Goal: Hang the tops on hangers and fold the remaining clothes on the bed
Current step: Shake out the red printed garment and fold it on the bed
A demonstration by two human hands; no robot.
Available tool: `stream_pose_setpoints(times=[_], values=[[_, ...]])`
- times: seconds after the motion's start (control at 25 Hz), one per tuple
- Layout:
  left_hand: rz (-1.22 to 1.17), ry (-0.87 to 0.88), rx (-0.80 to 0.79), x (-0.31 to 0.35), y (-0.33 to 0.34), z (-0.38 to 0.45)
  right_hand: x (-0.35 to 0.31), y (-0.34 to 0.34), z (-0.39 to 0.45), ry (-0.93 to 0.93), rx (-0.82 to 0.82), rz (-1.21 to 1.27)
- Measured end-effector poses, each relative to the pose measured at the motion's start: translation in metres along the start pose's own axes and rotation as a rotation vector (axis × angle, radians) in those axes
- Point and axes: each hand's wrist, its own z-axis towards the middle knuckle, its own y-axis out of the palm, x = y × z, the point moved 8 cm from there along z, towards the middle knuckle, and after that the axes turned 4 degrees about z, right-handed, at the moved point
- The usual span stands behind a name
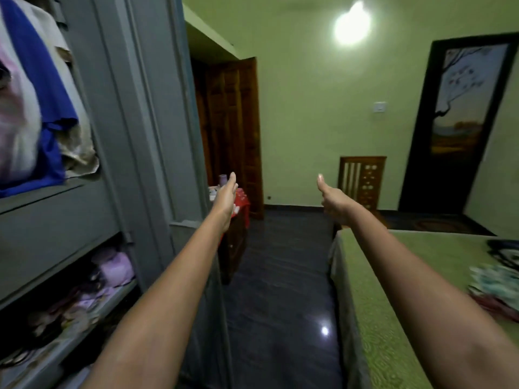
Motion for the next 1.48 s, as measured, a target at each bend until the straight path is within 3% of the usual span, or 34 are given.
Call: stream_pose_setpoints(times=[0.32,0.6,0.88,1.16,1.48], values=[[0.009,0.02,-0.103,0.0,0.056,0.04,0.022,-0.051,0.022,0.029,0.032,0.148],[0.044,0.025,-0.122,-0.023,0.098,0.14,0.04,-0.076,0.12,0.03,0.031,0.093],[0.002,0.043,-0.082,-0.035,0.174,0.31,0.042,-0.129,0.298,-0.009,-0.009,0.081],[0.007,0.064,-0.087,-0.054,0.239,0.476,0.037,-0.176,0.483,-0.073,0.12,0.134],[0.037,0.076,-0.141,-0.089,0.297,0.718,0.048,-0.213,0.697,-0.074,0.158,0.104]])
